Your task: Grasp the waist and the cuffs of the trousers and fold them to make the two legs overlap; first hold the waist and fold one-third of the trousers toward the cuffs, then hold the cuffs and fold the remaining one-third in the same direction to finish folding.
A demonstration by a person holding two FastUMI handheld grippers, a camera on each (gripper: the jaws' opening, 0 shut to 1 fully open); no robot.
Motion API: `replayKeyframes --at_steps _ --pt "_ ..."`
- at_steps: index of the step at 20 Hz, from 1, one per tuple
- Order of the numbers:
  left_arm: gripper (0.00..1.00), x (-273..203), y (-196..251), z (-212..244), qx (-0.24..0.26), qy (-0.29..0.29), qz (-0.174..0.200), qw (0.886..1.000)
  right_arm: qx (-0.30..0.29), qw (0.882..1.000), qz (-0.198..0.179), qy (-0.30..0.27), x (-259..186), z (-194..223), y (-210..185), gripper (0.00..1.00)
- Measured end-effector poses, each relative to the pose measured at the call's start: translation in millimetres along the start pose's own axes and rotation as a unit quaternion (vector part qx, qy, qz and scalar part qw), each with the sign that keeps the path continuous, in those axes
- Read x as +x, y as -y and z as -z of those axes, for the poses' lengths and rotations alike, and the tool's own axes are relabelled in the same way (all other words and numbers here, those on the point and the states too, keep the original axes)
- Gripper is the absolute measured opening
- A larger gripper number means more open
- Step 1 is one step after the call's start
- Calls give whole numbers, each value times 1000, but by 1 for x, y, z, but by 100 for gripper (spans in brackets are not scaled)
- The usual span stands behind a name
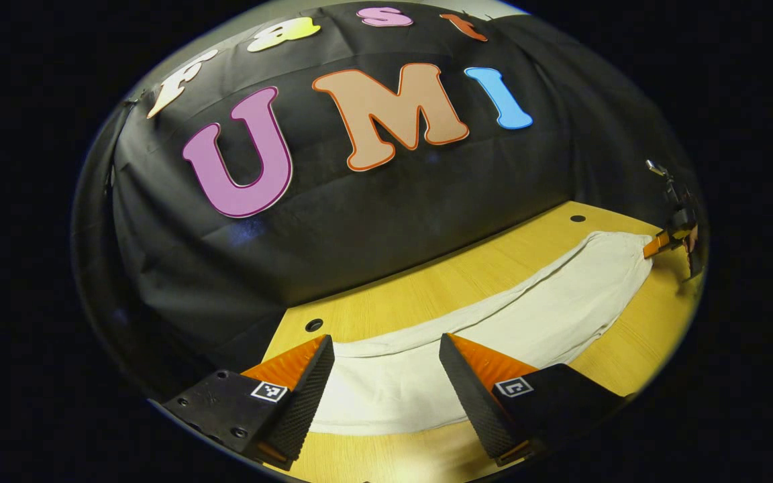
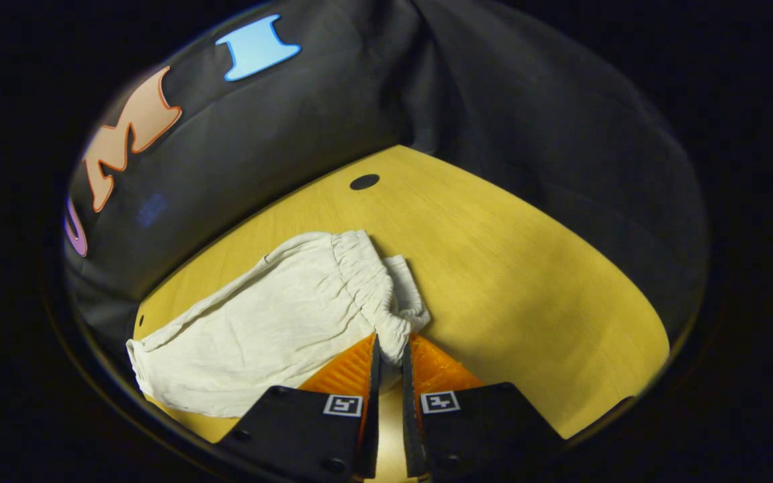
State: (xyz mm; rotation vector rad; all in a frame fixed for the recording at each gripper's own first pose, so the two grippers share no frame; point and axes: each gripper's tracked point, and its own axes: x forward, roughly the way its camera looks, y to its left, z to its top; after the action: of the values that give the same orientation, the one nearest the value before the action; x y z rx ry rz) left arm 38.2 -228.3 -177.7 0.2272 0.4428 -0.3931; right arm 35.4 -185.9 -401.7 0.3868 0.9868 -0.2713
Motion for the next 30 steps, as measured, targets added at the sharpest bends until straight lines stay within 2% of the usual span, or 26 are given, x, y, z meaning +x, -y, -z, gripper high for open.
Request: replayKeyframes --at_steps 2,6,10,15,25,30 --pt "95 0 0 2 -6 0 0 1000 0 1000 1 8 -2 0 -3 17" --pt "95 4 -4 8 -14 -1 9 1000 -1 999 -31 43 -30 -28 -29 17" --pt "96 5 -19 9 -15 7 16 1000 -27 994 -76 79 -63 -45 -89 17" --pt "96 4 -48 22 -43 6 13 999 -46 985 -131 106 -98 -55 -171 17" --pt "96 -9 -125 70 -76 -12 -22 997 -87 970 -192 119 -133 -34 -296 17" --pt "96 -16 -158 90 -78 -22 -36 996 -118 966 -210 98 -130 2 -339 18"
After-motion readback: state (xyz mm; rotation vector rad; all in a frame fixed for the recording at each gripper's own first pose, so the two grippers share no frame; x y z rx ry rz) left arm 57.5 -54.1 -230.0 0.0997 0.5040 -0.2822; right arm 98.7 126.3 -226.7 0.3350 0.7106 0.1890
